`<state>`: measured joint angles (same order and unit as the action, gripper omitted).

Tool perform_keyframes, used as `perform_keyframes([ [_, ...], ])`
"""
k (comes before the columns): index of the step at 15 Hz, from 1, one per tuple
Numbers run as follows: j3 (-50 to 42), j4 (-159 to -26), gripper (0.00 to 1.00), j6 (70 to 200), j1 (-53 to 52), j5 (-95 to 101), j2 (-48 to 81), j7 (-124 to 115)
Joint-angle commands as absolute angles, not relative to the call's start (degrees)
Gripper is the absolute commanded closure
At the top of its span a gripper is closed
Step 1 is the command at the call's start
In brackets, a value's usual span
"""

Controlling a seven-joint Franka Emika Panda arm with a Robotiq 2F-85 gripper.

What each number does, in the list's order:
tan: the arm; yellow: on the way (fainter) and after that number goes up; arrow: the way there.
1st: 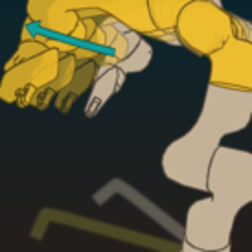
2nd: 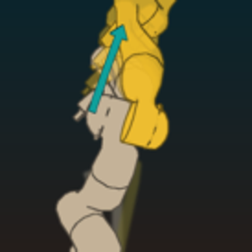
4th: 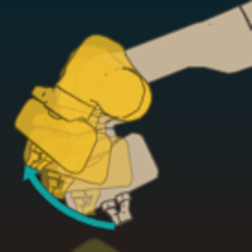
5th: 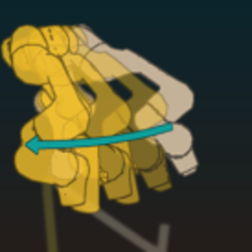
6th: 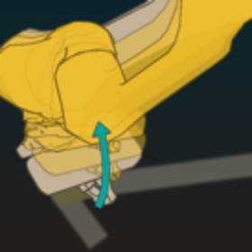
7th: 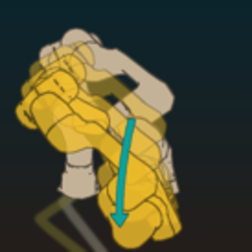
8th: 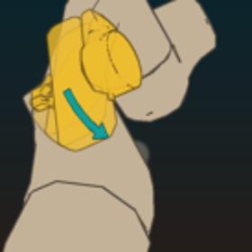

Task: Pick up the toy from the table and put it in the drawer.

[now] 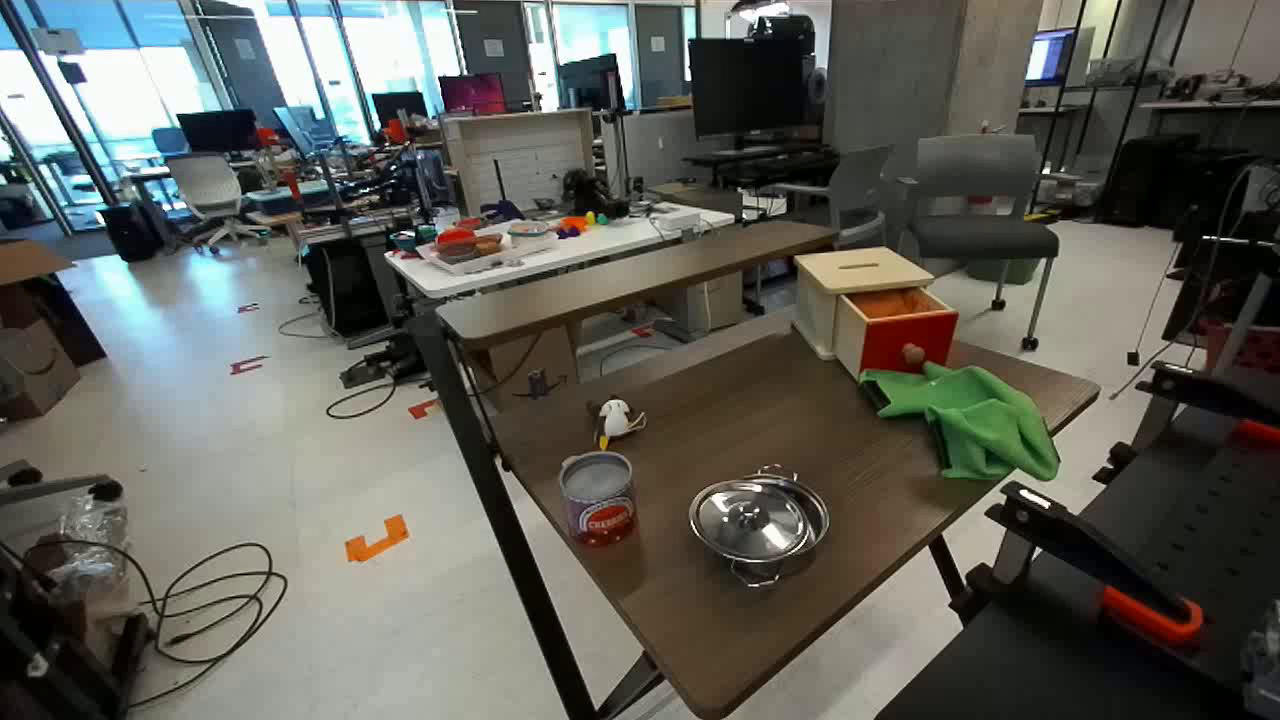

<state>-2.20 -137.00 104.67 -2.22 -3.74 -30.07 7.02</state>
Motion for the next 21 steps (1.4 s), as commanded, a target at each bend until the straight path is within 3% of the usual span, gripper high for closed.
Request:
perform_keyframes([
  [1,-1.97,-136.83,0.00,104.55,-1.95,-3.85,-30.04,7.10],
  [17,-1.97,-136.77,0.00,104.56,-1.95,-3.85,-30.05,7.10],
  [21,2.73,-135.17,0.00,109.19,-3.20,-2.30,-22.05,2.85],
])
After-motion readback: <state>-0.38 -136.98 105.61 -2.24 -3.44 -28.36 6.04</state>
